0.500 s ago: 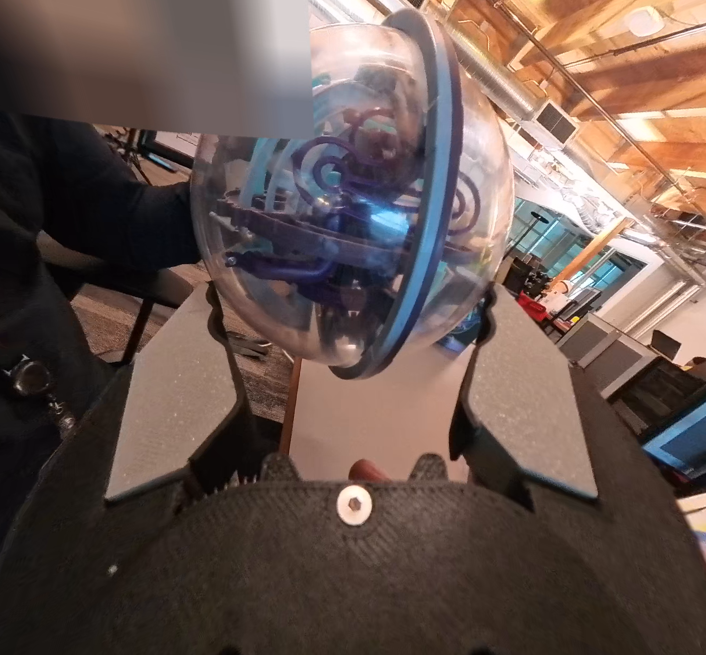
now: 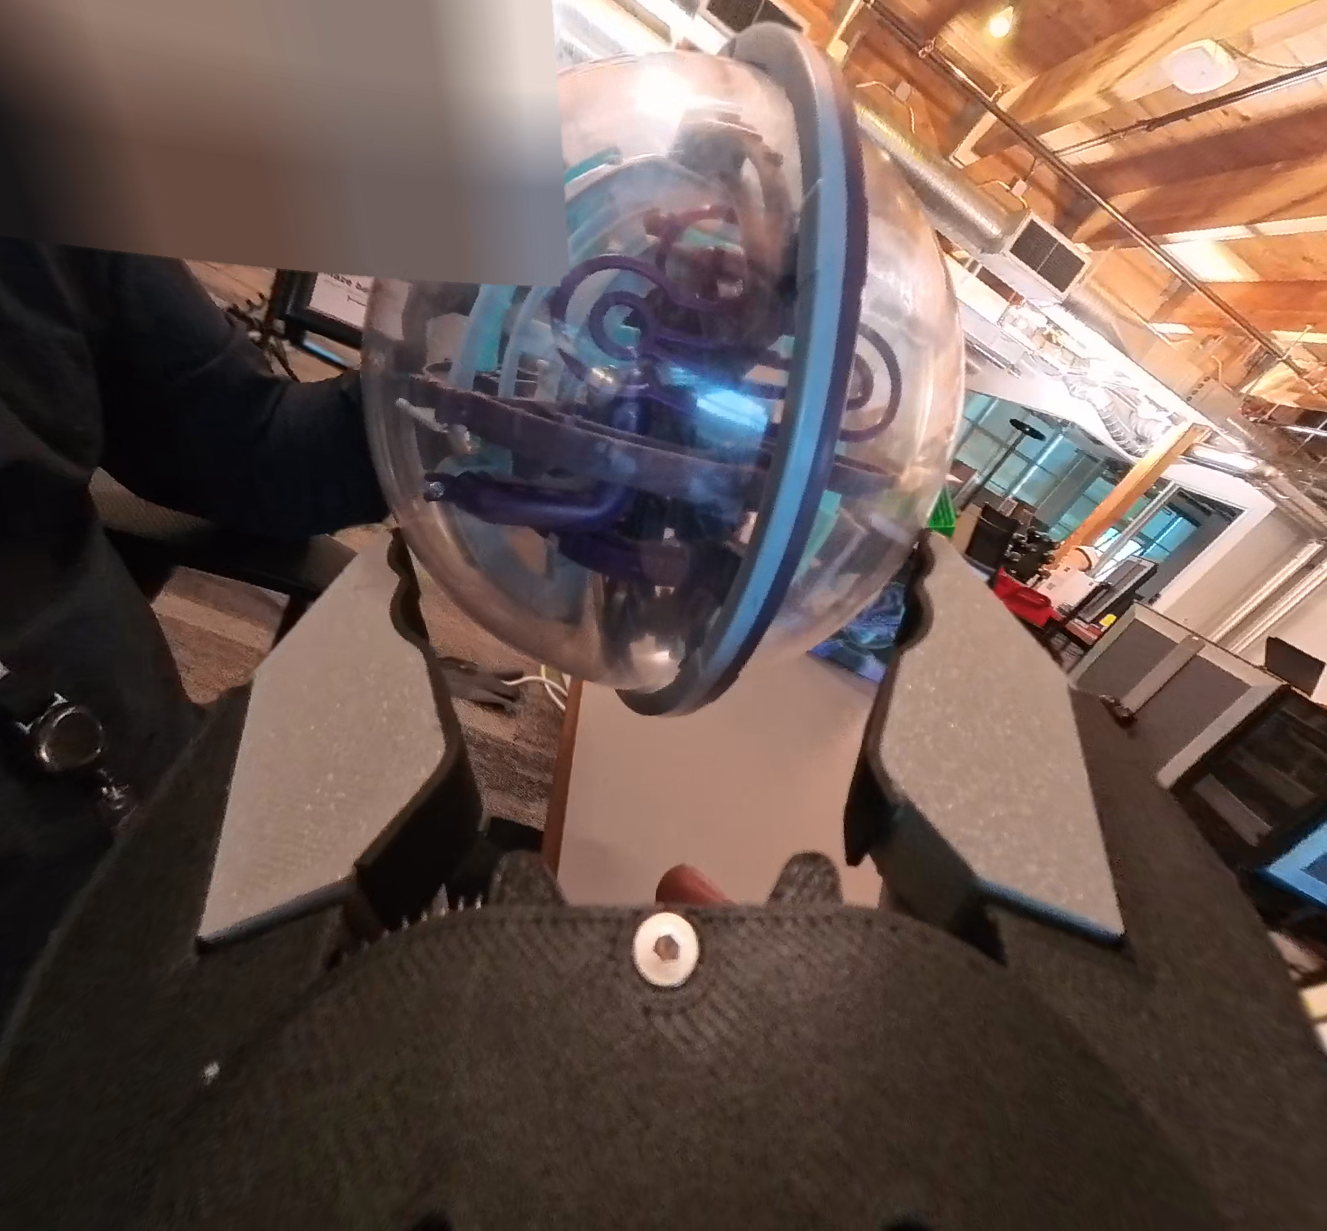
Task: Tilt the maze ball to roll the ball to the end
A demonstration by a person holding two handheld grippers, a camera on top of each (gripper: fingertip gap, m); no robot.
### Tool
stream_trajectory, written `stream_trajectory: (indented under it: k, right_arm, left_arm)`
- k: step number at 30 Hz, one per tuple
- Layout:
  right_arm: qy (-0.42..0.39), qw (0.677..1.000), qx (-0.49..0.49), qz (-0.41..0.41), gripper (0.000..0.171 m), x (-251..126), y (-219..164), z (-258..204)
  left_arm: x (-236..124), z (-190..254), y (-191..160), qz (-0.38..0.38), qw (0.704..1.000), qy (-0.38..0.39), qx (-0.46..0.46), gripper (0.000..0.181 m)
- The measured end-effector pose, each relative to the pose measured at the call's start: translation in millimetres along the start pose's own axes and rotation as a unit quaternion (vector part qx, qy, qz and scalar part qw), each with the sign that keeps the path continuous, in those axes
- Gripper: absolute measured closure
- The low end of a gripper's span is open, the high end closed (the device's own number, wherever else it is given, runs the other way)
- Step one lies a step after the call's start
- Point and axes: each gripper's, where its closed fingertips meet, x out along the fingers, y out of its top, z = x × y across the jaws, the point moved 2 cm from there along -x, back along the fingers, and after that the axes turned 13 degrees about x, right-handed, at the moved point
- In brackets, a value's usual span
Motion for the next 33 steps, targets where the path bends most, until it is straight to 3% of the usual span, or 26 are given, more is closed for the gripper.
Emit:
stream_trajectory:
  k: [10,33]
  right_arm:
    - [0.021,0.999,0.035,0.010,0.040,10.9,-12.6,-2.1]
    - [-0.009,0.998,0.056,-0.036,0.040,7.6,-27.1,8.4]
  left_arm:
    - [-12.1,0.7,-0.2,-0.010,1.000,-0.013,0.006,0.069]
    - [3.4,6.4,-21.9,-0.021,0.999,-0.038,-0.027,0.069]
